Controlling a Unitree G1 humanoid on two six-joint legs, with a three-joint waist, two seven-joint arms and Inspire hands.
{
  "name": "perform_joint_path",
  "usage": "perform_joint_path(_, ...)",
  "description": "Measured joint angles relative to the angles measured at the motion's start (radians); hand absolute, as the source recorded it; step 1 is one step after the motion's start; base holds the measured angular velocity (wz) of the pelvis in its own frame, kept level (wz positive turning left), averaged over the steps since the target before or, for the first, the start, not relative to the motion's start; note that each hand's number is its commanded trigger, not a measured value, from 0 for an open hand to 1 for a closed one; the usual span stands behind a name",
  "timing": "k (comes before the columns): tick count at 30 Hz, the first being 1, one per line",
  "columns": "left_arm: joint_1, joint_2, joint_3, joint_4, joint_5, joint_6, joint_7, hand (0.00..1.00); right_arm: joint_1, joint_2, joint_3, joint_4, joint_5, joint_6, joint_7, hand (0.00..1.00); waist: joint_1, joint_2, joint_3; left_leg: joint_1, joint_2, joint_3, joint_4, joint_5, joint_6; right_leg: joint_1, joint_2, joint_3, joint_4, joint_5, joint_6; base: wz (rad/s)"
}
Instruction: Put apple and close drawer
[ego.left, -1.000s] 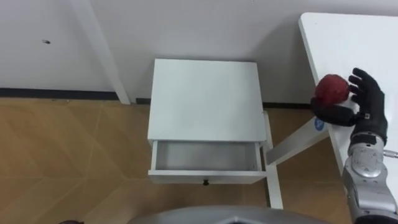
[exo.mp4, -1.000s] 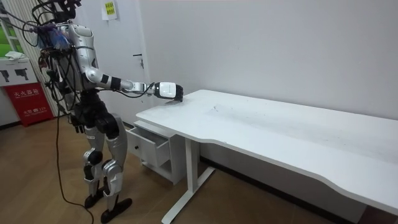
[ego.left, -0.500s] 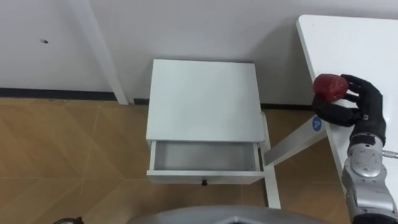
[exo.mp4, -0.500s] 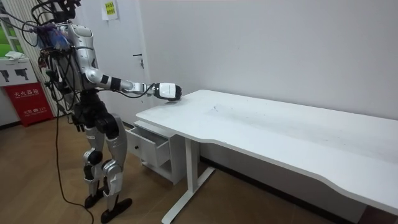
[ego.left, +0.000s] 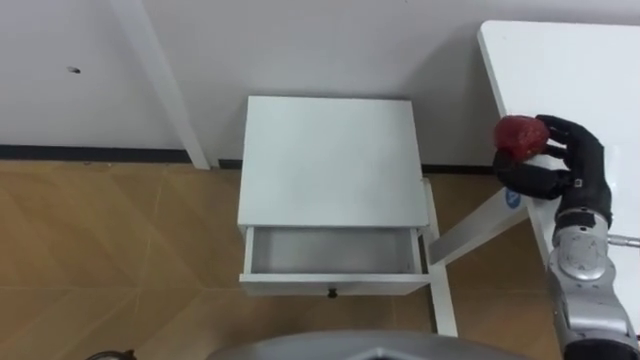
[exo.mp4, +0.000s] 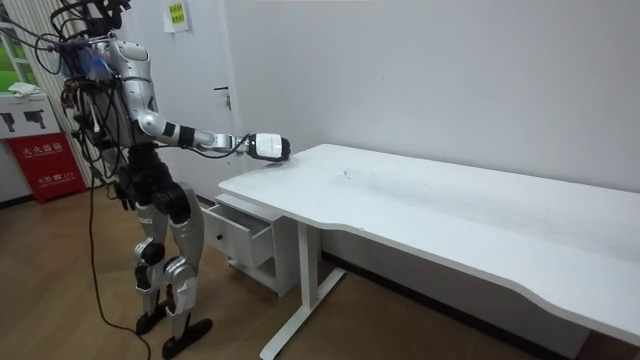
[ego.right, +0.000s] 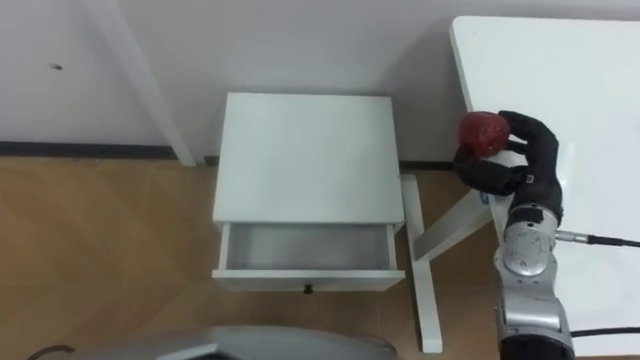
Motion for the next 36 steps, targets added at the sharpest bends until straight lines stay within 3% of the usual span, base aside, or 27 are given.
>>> perform_joint_path(4, 0.002, 0.000, -0.032, -0.005, 0.004, 0.000, 0.000, 0.00, 0.002, -0.001, 0.032, -0.033, -0.012, 0.001, 0.015, 1.00, -0.002, 0.010, 0.0013, -0.003, 0.000, 0.000, 0.000, 0.000, 0.000, -0.002, 0.000, -0.001, -0.001, 0.000, 0.000, 0.00)
perform_joint_path(9, -0.017, 0.000, -0.080, -0.003, 0.001, -0.007, 0.001, 0.00, 0.002, -0.009, 0.188, -0.047, -0.011, 0.002, 0.136, 1.00, 0.010, 0.011, 0.0001, -0.015, 0.000, -0.006, 0.000, 0.000, 0.000, -0.017, 0.001, 0.000, 0.002, 0.000, 0.000, 0.00)
perform_joint_path(14, -0.040, 0.000, -0.082, -0.001, 0.001, -0.013, 0.000, 0.00, 0.002, -0.007, 0.268, -0.047, -0.016, 0.008, 0.236, 1.00, 0.033, 0.010, 0.0006, -0.020, 0.000, -0.017, -0.001, 0.000, 0.000, -0.014, 0.000, -0.009, -0.002, 0.000, 0.000, 0.06)
perform_joint_path(26, -0.030, -0.004, -0.082, -0.006, 0.001, -0.003, -0.010, 0.00, 0.013, 0.010, 0.308, -0.037, -0.144, 0.066, 0.328, 1.00, 0.042, 0.006, 0.0013, -0.023, 0.000, -0.027, -0.001, -0.003, 0.005, -0.012, -0.002, -0.031, -0.002, 0.000, 0.000, 0.01)
perform_joint_path(36, -0.022, -0.005, -0.080, -0.035, 0.013, -0.001, -0.016, 0.00, 0.013, 0.011, 0.316, -0.019, -0.236, 0.072, 0.384, 1.00, 0.066, 0.002, -0.0007, -0.031, -0.001, -0.030, 0.011, -0.007, 0.013, -0.013, -0.005, -0.040, -0.004, 0.003, 0.004, 0.01)
